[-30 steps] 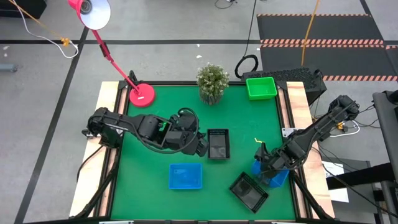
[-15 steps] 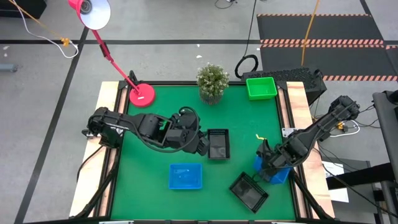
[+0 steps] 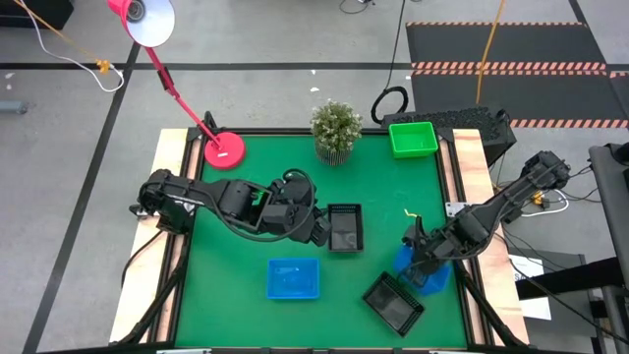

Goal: Stack baskets by color
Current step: Stack the right blue bin on the left blue bin

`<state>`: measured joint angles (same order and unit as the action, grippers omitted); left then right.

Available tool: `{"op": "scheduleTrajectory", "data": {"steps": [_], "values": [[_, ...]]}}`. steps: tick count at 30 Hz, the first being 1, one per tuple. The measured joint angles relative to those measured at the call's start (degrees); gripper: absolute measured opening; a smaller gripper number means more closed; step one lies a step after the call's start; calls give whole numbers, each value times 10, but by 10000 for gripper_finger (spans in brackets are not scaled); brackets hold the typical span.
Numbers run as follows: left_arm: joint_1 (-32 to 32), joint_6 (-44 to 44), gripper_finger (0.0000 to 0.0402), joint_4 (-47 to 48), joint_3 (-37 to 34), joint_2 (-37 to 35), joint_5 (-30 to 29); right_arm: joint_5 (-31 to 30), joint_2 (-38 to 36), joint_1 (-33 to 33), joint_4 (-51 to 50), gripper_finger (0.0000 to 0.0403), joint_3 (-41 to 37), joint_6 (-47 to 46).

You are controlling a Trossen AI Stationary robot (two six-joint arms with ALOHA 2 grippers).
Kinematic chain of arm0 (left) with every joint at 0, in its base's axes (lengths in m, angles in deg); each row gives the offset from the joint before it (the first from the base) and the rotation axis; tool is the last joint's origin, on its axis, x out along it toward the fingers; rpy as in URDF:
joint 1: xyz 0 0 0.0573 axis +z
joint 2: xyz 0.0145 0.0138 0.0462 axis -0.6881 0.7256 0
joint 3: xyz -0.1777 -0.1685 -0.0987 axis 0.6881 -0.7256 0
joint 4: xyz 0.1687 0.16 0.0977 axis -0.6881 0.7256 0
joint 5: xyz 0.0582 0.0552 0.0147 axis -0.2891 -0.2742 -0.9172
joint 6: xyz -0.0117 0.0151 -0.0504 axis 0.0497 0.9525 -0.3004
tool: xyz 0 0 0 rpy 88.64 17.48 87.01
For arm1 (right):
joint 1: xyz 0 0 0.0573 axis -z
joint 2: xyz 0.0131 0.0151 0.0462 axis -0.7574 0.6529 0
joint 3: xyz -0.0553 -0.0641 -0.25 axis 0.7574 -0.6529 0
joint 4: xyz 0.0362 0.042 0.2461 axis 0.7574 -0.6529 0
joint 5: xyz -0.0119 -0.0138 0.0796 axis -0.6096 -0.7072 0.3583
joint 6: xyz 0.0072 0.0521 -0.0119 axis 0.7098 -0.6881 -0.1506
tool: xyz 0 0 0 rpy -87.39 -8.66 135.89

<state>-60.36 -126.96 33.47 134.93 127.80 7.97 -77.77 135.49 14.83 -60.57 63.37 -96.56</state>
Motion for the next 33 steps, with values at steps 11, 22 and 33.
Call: {"op": "scheduleTrajectory", "data": {"steps": [11, 22, 33], "values": [[1, 1, 177, 0, 0, 0, 0, -26, 0, 11, -5, 16, -1, 19], [1, 1, 177, 0, 0, 0, 0, -34, 0, 11, 6, 13, -1, 86], [1, 15, 177, 0, 0, 0, 0, -46, 1, 11, -17, 17, -1, 177]]}}
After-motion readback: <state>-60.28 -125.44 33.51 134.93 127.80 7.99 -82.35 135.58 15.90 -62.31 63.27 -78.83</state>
